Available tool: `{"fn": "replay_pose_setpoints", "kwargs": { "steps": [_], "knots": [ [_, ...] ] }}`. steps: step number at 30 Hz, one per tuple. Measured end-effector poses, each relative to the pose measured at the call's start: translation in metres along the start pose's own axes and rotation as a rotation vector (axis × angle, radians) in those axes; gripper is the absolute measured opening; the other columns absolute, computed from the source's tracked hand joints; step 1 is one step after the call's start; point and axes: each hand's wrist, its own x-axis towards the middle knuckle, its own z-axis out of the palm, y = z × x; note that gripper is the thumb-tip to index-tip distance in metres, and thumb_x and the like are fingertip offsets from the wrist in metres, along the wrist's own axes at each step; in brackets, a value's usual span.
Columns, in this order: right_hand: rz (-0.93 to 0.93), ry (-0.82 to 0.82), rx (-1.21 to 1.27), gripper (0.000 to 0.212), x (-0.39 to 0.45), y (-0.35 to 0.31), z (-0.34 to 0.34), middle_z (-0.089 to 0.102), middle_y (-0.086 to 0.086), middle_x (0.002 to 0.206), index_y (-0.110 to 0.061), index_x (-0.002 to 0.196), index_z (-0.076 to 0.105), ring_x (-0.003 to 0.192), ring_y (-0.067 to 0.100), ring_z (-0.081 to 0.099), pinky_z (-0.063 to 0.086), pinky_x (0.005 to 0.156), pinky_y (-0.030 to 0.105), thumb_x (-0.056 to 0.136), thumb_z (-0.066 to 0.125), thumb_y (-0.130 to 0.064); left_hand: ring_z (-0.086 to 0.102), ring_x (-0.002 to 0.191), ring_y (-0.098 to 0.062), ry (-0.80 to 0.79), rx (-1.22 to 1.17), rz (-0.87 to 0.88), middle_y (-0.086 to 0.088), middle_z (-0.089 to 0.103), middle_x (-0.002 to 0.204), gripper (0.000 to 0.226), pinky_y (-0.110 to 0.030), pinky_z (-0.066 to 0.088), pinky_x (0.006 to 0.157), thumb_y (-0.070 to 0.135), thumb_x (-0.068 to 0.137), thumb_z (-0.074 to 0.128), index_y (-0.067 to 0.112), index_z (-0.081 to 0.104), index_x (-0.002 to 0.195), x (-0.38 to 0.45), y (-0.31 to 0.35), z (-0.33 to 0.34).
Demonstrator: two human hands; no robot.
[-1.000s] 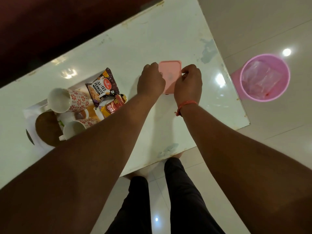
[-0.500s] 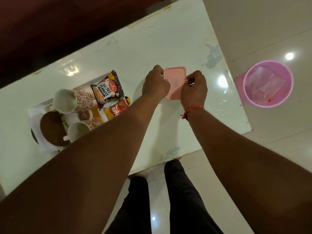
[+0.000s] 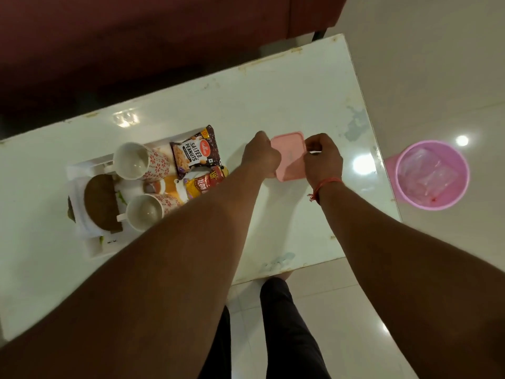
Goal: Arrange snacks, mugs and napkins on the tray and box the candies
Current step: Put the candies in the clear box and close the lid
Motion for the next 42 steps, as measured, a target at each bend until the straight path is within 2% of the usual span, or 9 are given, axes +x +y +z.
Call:
{"fn": "replay_pose_setpoints", "kwargs": {
  "steps": [3,6,10,13,15,23,35,38,42],
  "knots": [
    [-0.033,-0.144,-0.007,0.045,-0.007,-0.004,0.012,0.063,-0.004,0.094,-0.024,0.117,0.064,0.083,0.013,0.059,0.05,0.071,0.023,0.084,0.046,0.0,0.06,0.104,-0.037,0.035,-0.009,-0.031,-0.014,0.058,0.113,0.023,-0.051,0.06,0.078,-0.001,0.08,0.051,0.01,0.05,0.101,0.002,-0.022,-0.015],
    [-0.083,-0.214,-0.06,0.044,-0.016,-0.007,0.028,0.062,-0.003,0.095,-0.024,0.117,0.065,0.086,0.016,0.06,0.051,0.072,0.025,0.084,0.046,-0.001,0.061,0.106,-0.037,0.066,0.026,-0.053,-0.014,0.059,0.113,0.022,-0.05,0.061,0.076,0.0,0.08,0.054,0.013,0.05,0.097,0.002,-0.039,-0.031],
    [-0.162,-0.229,-0.175,0.046,-0.022,-0.009,0.04,0.062,0.0,0.098,-0.022,0.12,0.063,0.091,0.021,0.061,0.055,0.082,0.035,0.083,0.043,-0.001,0.058,0.109,-0.034,0.117,0.13,-0.02,-0.015,0.06,0.117,0.028,-0.044,0.057,0.083,0.002,0.085,0.056,0.006,0.054,0.113,-0.003,-0.048,-0.037],
    [-0.23,-0.232,-0.262,0.057,-0.021,-0.009,0.041,0.059,0.0,0.103,-0.024,0.134,0.056,0.095,0.018,0.056,0.05,0.092,0.031,0.085,0.041,0.001,0.057,0.11,-0.034,0.162,0.203,0.024,-0.016,0.062,0.118,0.029,-0.036,0.048,0.078,0.004,0.087,0.055,0.005,0.053,0.116,-0.004,-0.05,-0.035],
    [-0.309,-0.257,-0.367,0.064,-0.022,-0.009,0.041,0.056,0.003,0.112,-0.027,0.145,0.045,0.1,0.018,0.054,0.043,0.091,0.025,0.088,0.039,0.002,0.058,0.11,-0.034,0.172,0.23,0.034,-0.015,0.062,0.117,0.029,-0.033,0.044,0.074,0.004,0.088,0.055,0.006,0.052,0.117,-0.006,-0.05,-0.034],
    [-0.542,-0.28,-0.636,0.067,-0.026,-0.007,0.042,0.05,0.016,0.131,-0.01,0.153,0.03,0.109,0.035,0.057,0.048,0.09,0.039,0.088,0.042,0.005,0.059,0.114,-0.034,0.24,0.308,0.084,-0.014,0.062,0.121,0.035,-0.035,0.049,0.079,0.005,0.09,0.056,0.006,0.05,0.124,-0.011,-0.048,-0.029],
    [-0.487,-0.28,-0.716,0.066,-0.041,-0.002,0.047,0.045,0.016,0.136,-0.016,0.157,0.01,0.114,0.034,0.052,0.045,0.096,0.042,0.098,0.039,-0.011,0.057,0.118,-0.034,0.29,0.406,0.151,-0.016,0.06,0.126,0.029,-0.039,0.048,0.09,0.011,0.095,0.057,0.004,0.053,0.124,-0.022,-0.05,-0.024],
    [-0.447,-0.29,-0.719,0.067,-0.042,-0.007,0.047,0.043,0.016,0.137,-0.018,0.157,0.009,0.115,0.035,0.051,0.044,0.098,0.043,0.097,0.036,-0.008,0.06,0.114,-0.034,0.29,0.466,0.188,-0.016,0.059,0.125,0.033,-0.039,0.05,0.087,0.013,0.095,0.058,0.005,0.049,0.126,-0.03,-0.05,-0.032],
    [-0.432,-0.189,-0.677,0.067,-0.047,-0.023,0.047,0.041,0.017,0.138,-0.016,0.157,0.012,0.117,0.036,0.046,0.041,0.098,0.042,0.096,0.039,-0.007,0.063,0.102,-0.029,0.398,0.625,0.422,-0.011,0.058,0.118,0.028,-0.038,0.048,0.069,0.026,0.098,0.054,0.01,0.049,0.12,-0.048,-0.062,-0.056]
  ]
}}
